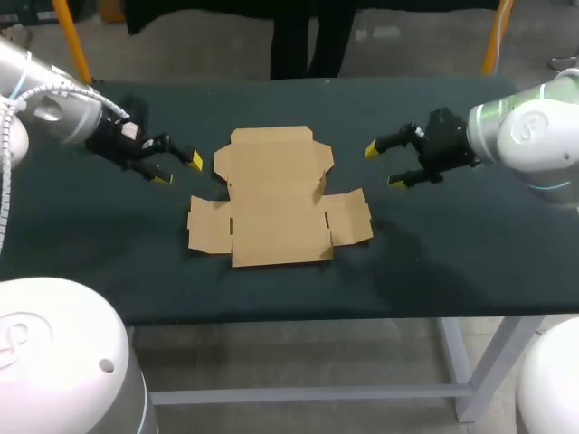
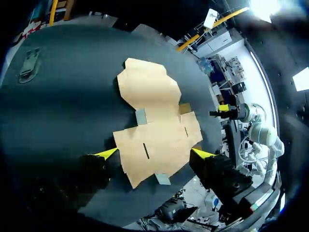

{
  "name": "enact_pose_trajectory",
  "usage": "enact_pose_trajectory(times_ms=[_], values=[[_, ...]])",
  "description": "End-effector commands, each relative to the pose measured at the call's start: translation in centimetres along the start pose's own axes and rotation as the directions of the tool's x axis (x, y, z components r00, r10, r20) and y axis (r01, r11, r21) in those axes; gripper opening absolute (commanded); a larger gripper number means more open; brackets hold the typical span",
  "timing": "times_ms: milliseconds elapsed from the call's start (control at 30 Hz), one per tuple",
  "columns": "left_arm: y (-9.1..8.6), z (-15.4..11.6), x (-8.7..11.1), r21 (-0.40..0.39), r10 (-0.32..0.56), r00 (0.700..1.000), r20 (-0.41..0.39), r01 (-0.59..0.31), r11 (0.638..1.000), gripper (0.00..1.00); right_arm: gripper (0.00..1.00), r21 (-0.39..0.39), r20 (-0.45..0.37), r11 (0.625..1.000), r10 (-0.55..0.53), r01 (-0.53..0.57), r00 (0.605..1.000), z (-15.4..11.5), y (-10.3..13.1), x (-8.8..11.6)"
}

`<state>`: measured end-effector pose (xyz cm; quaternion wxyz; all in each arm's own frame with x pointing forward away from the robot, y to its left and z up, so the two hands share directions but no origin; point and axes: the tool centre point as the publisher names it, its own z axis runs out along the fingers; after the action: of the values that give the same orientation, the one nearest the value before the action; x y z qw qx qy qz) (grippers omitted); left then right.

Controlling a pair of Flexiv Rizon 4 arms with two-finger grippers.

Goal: Assemble the packaging by folding the flat box into shape, placing the metal phone stand inside, and closing the box properly

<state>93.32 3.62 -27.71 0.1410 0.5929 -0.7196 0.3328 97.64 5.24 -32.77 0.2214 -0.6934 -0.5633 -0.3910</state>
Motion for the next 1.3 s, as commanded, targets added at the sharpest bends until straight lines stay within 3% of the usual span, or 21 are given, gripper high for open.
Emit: enact_pose_trajectory(times_ms=[33,433,700,900,1033,1300], values=[[-0.8,-0.1,-0.4,-0.04,0.0,1.0,-0.006,0.0,0.999,1.0,1.0,0.316,-0.041,0.949,0.005,0.008,0.999,0.1,0.5,-0.3],[-0.8,-0.1,-0.4,-0.04,0.0,1.0,-0.006,0.0,0.999,1.0,1.0,0.316,-0.041,0.949,0.005,0.008,0.999,0.1,0.5,-0.3],[-2.6,0.0,0.0,-0.073,0.104,0.992,-0.067,-0.109,0.991,1.0,1.0,0.331,-0.08,0.942,-0.027,0.052,0.996,1.6,2.0,0.0],[-3.9,0.0,-0.3,-0.071,0.135,0.985,-0.11,-0.143,0.987,1.0,1.0,0.376,-0.133,0.922,-0.044,0.092,0.99,3.0,3.6,0.1],[-4.6,-0.1,-0.3,-0.069,0.149,0.982,-0.119,-0.158,0.985,1.0,1.0,0.384,-0.127,0.918,-0.054,0.1,0.99,3.7,4.7,-0.4],[-6.1,0.0,-0.4,-0.061,0.162,0.977,-0.137,-0.171,0.983,1.0,0.9,0.402,-0.14,0.911,-0.043,0.096,0.989,5.6,6.4,-0.9]])
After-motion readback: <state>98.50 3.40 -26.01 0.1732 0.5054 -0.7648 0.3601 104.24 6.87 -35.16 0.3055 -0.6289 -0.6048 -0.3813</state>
